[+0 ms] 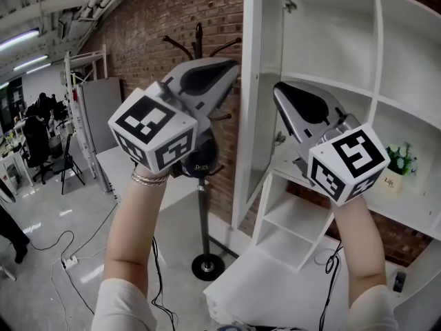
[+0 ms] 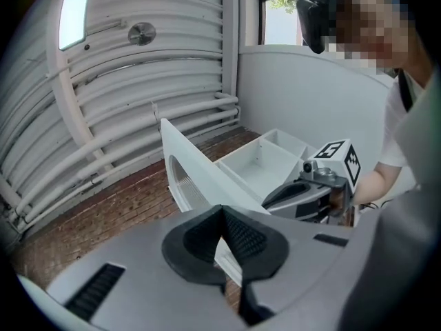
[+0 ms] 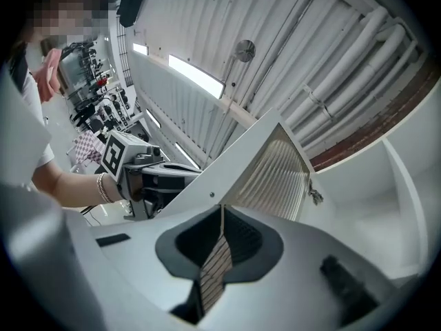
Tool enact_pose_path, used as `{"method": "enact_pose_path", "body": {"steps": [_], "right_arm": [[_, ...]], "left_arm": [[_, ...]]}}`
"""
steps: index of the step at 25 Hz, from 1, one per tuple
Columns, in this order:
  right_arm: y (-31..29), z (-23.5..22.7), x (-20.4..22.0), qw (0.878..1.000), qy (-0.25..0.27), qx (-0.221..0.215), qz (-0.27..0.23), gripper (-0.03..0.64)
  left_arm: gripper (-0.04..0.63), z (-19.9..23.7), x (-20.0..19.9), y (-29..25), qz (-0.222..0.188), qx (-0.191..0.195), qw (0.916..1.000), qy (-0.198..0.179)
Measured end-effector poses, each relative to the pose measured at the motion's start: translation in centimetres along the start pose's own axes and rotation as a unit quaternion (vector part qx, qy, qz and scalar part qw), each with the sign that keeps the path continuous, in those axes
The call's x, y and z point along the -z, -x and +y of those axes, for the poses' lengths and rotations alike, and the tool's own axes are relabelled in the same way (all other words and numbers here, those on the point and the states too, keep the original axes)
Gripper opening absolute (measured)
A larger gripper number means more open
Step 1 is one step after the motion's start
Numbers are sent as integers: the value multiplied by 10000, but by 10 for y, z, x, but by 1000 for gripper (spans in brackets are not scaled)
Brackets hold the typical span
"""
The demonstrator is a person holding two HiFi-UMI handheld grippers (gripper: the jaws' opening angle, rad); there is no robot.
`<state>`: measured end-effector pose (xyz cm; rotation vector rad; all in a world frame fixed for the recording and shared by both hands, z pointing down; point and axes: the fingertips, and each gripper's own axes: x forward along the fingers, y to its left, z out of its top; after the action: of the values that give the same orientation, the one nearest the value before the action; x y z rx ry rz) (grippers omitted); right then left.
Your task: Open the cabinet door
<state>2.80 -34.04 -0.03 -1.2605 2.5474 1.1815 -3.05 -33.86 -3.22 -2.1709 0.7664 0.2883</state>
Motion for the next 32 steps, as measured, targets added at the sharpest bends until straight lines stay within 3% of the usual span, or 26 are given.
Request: {"method": "enact_pose_path", "body": {"steps": [9,12,17,21,26,29,32], "right_arm": [[-23,20,10,9990,-288,-319,-99,32],[-37,35,14,9981,-346,-471,-168,32],[-53,55,17,9968,-326,-701,-211,32],[-53,62,15,9954,-468,-761,-357,32],[-56,77,16,9949,-458,-784,-434,32],[-44,75,18,9951,-513,-724,-431,32],[-22,69,26,9955,-576,-640,-384,32]], "left_arm": [[15,43,36,26,448,-555,9966,407],[15,52,41,44,414,-664,9956,506],[15,42,33,62,573,-809,9949,202],[15,21,27,66,768,-678,9947,122],[15,2,26,77,987,-698,9913,-526],[15,-26,20,74,999,-321,9939,-352],[17,-68,3,66,621,298,9976,28]]}}
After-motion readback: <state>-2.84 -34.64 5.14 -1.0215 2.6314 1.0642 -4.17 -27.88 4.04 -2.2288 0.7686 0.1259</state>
